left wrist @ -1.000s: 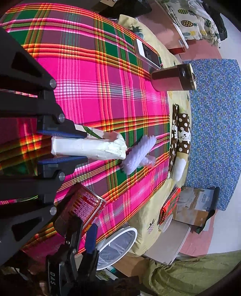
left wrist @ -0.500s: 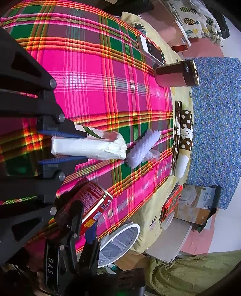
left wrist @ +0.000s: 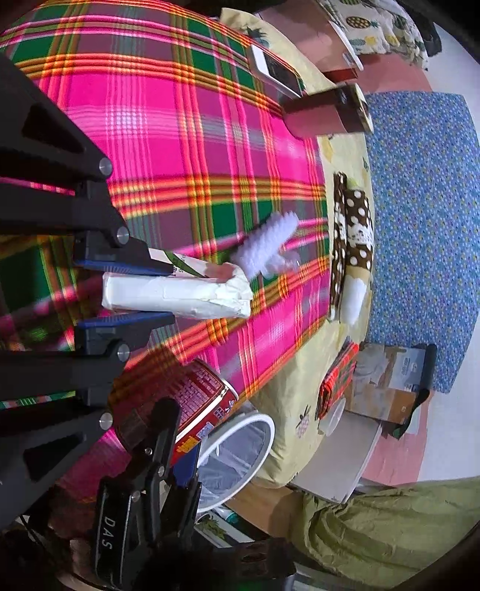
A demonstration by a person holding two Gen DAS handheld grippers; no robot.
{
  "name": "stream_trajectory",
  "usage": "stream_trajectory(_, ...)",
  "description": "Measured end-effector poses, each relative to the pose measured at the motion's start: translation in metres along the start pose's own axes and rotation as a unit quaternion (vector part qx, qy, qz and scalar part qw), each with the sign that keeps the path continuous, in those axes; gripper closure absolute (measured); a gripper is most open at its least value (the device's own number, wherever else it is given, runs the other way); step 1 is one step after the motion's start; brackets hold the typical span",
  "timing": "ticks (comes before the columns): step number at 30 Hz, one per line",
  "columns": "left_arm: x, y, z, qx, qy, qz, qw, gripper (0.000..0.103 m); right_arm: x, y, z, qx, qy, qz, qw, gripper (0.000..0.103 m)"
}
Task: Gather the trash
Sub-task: 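Carry the red can and white napkin over the white trash bin with both tools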
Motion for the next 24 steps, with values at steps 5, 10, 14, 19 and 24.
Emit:
stream_trajectory(5, 0.022, 0.010, -0.004, 0.004, -0.016, -0.015, 0.9998, 0.083, 0.014, 0.005, 0.011, 0.016, -0.015, -0.010, 1.000, 0.049)
stream_trajectory(10, 0.046, 0.018, -0.010, 0.006, -0.033, -0.031, 0.9990, 0.083, 0.029, 0.009, 0.023, 0.030, -0.032, -0.017, 0.999, 0.049)
stream_trajectory(14, 0.062, 0.024, -0.015, 0.007, -0.045, -0.038, 0.9982, 0.083, 0.045, 0.013, 0.034, 0.041, -0.046, -0.026, 0.998, 0.049)
stream_trajectory(19, 0.083, 0.030, -0.020, 0.007, -0.060, -0.047, 0.9971, 0.083, 0.061, 0.014, 0.044, 0.052, -0.061, -0.039, 0.996, 0.049)
stream_trajectory(24, 0.105, 0.036, -0.028, 0.004, -0.076, -0.055, 0.9956, 0.083, 0.081, 0.012, 0.056, 0.061, -0.078, -0.053, 0.994, 0.049)
Point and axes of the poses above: each gripper's, at about its wrist camera, not at the fingertips, and z roughly against the way its jaws point, x to its right, y to its top, the point moved 9 cm from there along -z, roughly the way its jaws point, and after that the axes turned 2 degrees about x, right-handed, at the moved point
